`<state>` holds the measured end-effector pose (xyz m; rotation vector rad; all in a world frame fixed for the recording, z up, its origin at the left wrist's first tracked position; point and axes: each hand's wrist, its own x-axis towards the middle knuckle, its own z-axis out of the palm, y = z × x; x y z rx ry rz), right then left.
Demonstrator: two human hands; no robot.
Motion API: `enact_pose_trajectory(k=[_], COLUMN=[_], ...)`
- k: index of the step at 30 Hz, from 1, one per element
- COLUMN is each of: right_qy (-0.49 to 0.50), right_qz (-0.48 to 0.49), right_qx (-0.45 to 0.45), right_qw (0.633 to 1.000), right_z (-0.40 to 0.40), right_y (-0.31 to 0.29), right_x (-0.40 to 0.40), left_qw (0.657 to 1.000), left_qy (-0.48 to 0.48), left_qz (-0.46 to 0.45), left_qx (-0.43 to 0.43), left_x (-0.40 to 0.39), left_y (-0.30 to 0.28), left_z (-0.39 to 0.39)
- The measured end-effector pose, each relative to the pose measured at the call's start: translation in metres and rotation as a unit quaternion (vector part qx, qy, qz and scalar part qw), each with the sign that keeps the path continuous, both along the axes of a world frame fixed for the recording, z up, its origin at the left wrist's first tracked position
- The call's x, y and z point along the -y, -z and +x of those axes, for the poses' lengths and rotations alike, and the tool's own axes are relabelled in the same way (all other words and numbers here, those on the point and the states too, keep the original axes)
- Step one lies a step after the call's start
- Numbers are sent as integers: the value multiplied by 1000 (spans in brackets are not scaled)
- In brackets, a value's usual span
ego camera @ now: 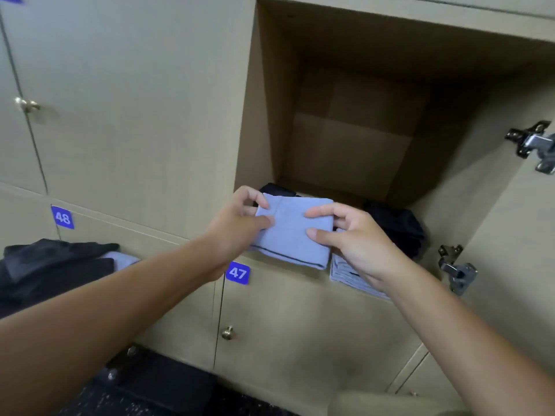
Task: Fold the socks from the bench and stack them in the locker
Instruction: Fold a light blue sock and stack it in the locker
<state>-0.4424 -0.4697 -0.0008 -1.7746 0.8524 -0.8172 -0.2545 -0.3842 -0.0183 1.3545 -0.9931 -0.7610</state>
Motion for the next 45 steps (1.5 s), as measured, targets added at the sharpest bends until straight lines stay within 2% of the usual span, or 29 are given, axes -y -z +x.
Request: enact_pose_trajectory(k=[6,15,21,26,31,35,40,45], right_qy=[76,195,196,216,219,221,205,205], right_qz=[-33,-66,-25,-80,-111,-123,-125,-142], right_qx=[12,-61,-91,-178,-228,-288,-428,-438], right_qw=[996,977,976,957,942,924,871,864], right_z=[-33,-68,-90,-93,-91,-89,-89,-89], right_y=[-2,11,23,32,38,40,43,44], right_x=[34,69,87,98,102,102,99,98], left_qw=[997,994,990,989,990,987,957,927], left_qy=[72,101,129,138,124,104,79,64], left_qz=[15,28,54,57,54,58,22,-3], left_qx=[-17,19,-6,19,47,110,279,370], left_x=[43,103,125,137,146,150,146,141], left_y=[-12,1,16,26,36,45,52,45], left_z=[-26,-63,-75,-78,-79,-80,-80,-83])
